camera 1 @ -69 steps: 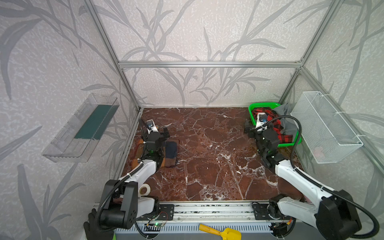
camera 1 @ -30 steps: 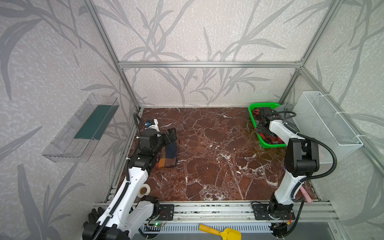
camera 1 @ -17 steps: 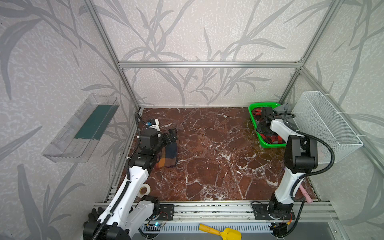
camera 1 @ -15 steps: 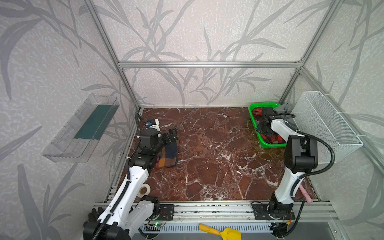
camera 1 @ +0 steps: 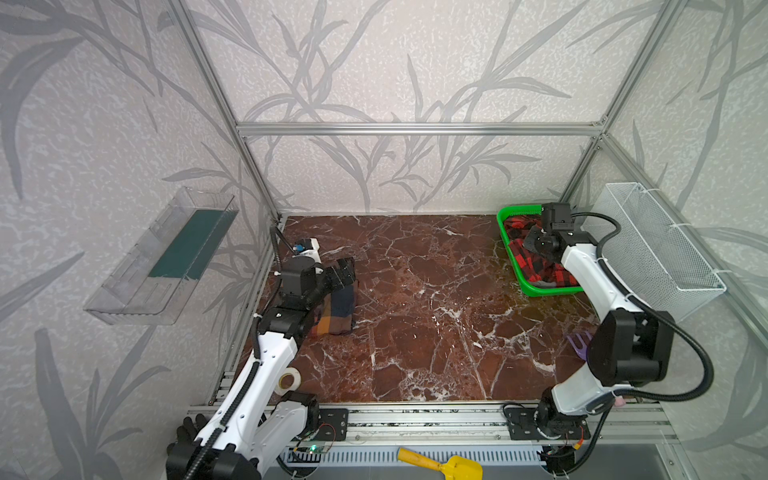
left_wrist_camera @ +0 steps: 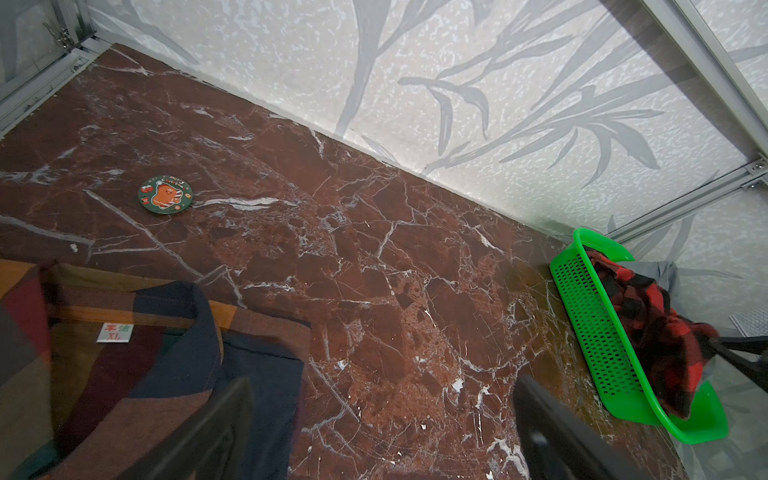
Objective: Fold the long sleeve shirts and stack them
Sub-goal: 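Lift the red plaid shirt out of the basket with the right gripper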
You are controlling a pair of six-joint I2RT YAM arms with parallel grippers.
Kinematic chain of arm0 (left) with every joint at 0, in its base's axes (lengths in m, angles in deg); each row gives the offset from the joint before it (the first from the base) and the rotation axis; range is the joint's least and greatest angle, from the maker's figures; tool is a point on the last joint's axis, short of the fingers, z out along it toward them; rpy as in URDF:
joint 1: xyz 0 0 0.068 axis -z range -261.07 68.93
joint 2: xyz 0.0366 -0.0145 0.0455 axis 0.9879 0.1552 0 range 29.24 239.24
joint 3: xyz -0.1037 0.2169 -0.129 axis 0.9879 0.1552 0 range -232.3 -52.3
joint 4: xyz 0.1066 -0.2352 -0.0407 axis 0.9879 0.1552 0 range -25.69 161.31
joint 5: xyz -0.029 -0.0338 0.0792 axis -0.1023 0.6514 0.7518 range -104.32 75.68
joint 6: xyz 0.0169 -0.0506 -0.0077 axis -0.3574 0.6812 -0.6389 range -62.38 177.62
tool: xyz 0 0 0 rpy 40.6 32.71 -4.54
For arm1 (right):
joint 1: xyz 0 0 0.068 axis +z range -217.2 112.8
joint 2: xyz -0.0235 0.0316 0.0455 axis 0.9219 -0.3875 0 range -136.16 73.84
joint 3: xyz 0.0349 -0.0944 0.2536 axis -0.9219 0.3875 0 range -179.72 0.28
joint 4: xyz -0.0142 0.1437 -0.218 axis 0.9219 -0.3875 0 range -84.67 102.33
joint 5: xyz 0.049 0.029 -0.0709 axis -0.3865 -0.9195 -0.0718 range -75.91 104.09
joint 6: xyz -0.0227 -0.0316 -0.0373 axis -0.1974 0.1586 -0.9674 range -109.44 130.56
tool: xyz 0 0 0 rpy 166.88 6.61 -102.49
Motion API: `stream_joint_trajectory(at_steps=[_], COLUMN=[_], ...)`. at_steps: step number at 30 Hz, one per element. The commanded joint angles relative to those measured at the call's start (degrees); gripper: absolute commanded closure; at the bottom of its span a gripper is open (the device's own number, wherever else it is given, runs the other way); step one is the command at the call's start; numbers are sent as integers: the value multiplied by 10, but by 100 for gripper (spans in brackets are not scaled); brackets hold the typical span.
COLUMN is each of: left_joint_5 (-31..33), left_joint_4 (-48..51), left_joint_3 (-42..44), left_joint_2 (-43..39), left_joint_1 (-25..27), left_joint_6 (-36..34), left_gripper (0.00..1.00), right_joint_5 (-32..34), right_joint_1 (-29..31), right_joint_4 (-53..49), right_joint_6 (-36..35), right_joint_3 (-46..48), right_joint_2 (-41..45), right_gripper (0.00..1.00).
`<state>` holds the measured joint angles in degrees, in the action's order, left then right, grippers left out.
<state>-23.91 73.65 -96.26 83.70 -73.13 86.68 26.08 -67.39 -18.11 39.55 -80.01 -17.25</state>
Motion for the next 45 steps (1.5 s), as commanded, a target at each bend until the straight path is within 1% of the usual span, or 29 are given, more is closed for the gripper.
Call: stream_joint_trajectory(at_steps=[1,6,11,15,17,20,23,24,26,28,29,30,32,34,35,39,42,45], left_joint_5=[-9,-11,-13,-12,-10,-11,-12,-12,-15,-22,-24,-28,-49,-78,-97,-152,-188,-181], left_joint_4=[1,2,0,1,1,-1,-2,-3,-6,-12,-15,-21,-33,-59,-80,-179,-263,-283], left_joint_3=[-9,-8,-8,-8,-8,-7,-7,-6,-4,-2,0,2,6,16,23,76,126,161], left_joint_2=[-1,-1,-3,-8,-10,-11,-13,-14,-17,-21,-23,-26,-31,-41,-46,-92,-138,-177], left_joint_1=[1,2,1,1,1,1,1,1,1,1,1,1,2,2,3,28,73,132], left_joint_6=[-7,-7,-9,-11,-12,-13,-15,-15,-15,-16,-16,-16,-19,-19,-19,-28,-69,-127], left_gripper=[2,2,2,2,2,2,2,2,2,2,2,2,2,2,3,3,3,3], right_joint_5=[10,-11,-13,-14,-46,-86,-140,-165,-190,-230,-253,-271,-321,-360,-386,-465,-445,-459], right_joint_1=[21,59,141,212,238,286,324,339,354,356,356,357,356,356,356,356,353,345], right_joint_4=[5,11,-33,-76,-100,-152,-204,-233,-285,-321,-318,-308,-254,-216,-210,-221,-238,-215], right_joint_6=[-3,-14,-52,-88,-100,-116,-118,-118,-111,-94,-83,-75,-54,-39,-31,-1,-13,-9], right_joint_3=[-14,-48,-170,-280,-338,-453,-571,-633,-751,-850,-865,-858,-789,-742,-743,-802,-793,-735], right_joint_2=[31,76,105,105,95,67,32,9,-35,-80,-88,-84,-49,-26,-27,-61,-61,-41], right_gripper=[100,100,100,100,100,100,100,100,100,100,100,100,100,100,100,100,100,100])
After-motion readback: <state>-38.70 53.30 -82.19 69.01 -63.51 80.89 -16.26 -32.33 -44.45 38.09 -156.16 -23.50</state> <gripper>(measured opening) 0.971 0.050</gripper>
